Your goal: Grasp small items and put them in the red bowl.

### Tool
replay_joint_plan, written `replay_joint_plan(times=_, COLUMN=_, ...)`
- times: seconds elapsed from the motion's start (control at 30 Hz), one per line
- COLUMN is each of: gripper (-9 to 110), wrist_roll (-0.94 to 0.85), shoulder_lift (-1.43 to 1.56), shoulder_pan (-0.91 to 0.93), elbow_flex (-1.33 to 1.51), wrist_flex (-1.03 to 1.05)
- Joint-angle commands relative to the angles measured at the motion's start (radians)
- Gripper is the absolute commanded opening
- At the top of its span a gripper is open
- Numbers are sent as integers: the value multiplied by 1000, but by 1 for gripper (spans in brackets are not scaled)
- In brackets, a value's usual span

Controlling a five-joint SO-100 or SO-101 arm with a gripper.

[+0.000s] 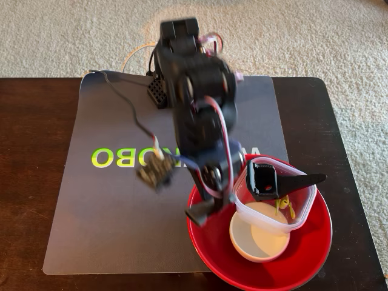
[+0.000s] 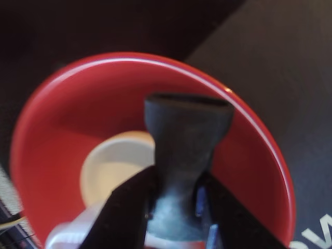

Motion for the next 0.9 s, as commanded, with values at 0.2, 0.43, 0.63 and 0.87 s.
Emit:
replay_joint_plan(times=0.2, gripper=20, wrist_roll=9, shoulder_lift=-140, shoulder_pan=-60, elbow_flex=-107, wrist_flex=23)
replay_joint_plan(times=0.43, gripper=28, wrist_roll=2, shoulder_lift=-69, shoulder_pan=-52, elbow_flex=-107, wrist_flex=72)
replay_joint_plan(times=0.63, gripper=24, wrist_roll=-245, shoulder_lift=225, shoulder_pan=48, elbow_flex=-40, wrist_flex=170)
replay_joint_plan(times=0.87, gripper=22, wrist_roll=-296, shoulder_lift=834, shoulder_pan=267, elbow_flex=551, wrist_flex=160)
